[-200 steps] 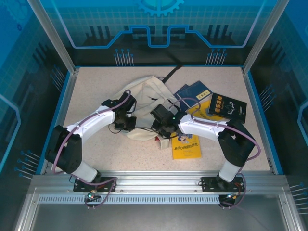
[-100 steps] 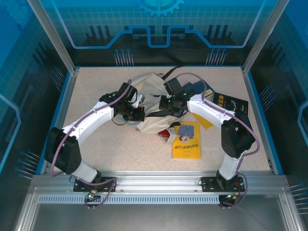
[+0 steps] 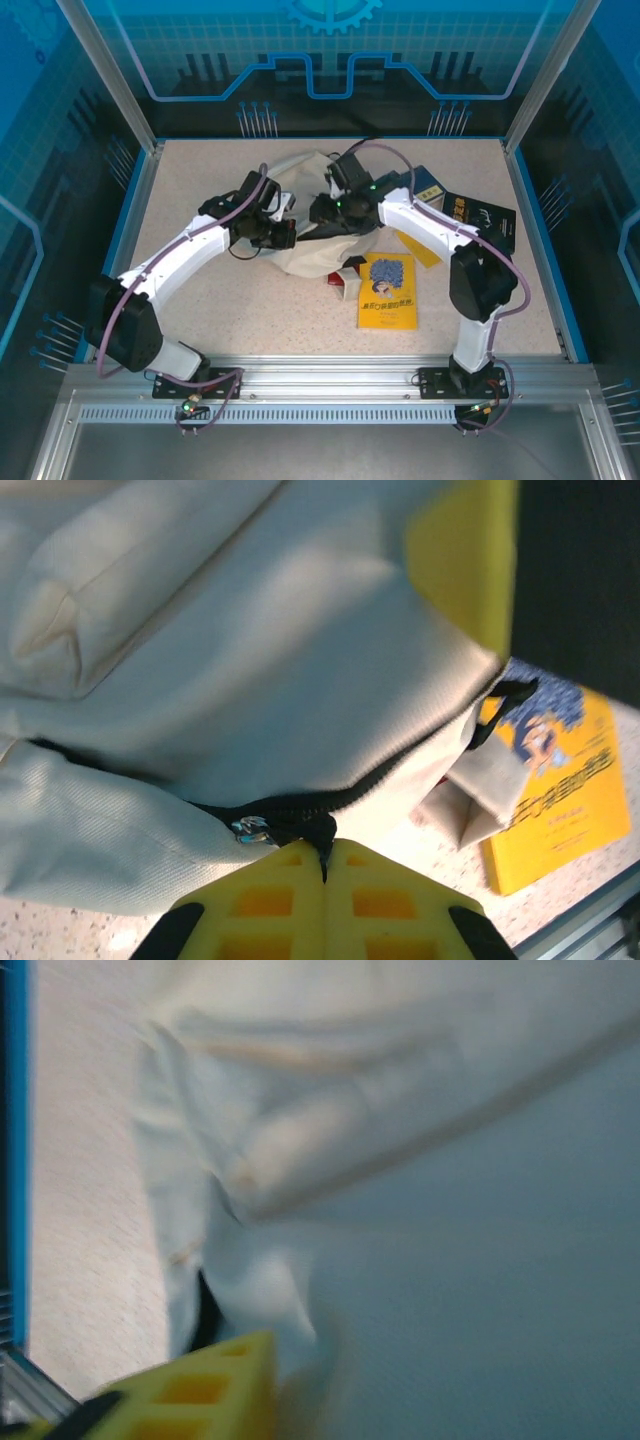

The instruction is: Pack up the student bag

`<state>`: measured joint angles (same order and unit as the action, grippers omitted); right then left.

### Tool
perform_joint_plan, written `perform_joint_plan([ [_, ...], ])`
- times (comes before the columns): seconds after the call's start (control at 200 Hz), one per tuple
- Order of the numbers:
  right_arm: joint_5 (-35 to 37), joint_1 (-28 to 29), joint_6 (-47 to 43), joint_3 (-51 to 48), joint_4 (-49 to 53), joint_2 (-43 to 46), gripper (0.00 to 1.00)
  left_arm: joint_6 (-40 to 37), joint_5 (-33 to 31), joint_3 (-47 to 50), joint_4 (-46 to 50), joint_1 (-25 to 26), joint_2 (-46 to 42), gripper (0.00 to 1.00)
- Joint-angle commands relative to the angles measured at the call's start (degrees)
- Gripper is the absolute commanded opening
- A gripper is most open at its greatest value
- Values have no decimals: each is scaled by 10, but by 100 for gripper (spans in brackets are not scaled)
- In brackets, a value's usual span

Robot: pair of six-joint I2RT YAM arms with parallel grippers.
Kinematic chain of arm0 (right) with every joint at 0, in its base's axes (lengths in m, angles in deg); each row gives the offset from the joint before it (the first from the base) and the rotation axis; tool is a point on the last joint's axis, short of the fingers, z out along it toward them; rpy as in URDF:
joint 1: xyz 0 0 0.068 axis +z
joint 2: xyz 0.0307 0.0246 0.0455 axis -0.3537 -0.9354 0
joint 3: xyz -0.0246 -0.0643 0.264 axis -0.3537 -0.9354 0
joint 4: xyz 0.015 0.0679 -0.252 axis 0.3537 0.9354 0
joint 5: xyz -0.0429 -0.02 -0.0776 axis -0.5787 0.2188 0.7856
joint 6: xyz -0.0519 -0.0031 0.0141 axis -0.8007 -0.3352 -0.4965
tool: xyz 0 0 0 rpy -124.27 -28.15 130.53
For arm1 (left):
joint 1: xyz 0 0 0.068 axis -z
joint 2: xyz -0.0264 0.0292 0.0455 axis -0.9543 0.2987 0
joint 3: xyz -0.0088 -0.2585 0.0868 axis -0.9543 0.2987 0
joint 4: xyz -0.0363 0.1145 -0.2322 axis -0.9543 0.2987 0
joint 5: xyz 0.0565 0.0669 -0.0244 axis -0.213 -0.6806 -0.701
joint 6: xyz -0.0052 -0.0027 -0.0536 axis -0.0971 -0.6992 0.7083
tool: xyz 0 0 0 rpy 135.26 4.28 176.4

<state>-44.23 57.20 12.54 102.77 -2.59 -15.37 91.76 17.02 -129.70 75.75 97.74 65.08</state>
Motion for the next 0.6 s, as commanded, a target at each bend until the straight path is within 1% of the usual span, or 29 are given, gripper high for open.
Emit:
perform_joint_plan([
  [0.0, 35, 20, 82, -65, 50, 71, 48, -19, 29, 30, 13, 1, -11, 0],
  [0.09, 47, 30, 135, -132, 40, 127, 61, -28, 47, 43, 15, 6, -13, 0],
  [0.16, 52, 38, 176, -164, 31, 161, 72, -33, 50, 44, 20, 9, -12, 0],
  [0.205, 54, 43, 210, -183, 24, 178, 76, -35, 53, 42, 24, 12, -9, 0],
  [0.275, 48, 53, 265, -218, -15, 196, 84, -39, 59, 42, 22, 15, -6, 0],
  [0.39, 27, 69, 368, -272, -126, 191, 87, -45, 58, 33, 27, 15, -2, 0],
  [0.46, 12, 82, 419, -279, -197, 167, 87, -50, 50, 24, 38, 15, 0, 0],
  [0.595, 27, 98, 463, -232, -205, 115, 86, -59, 17, 10, 58, 15, 2, 0],
])
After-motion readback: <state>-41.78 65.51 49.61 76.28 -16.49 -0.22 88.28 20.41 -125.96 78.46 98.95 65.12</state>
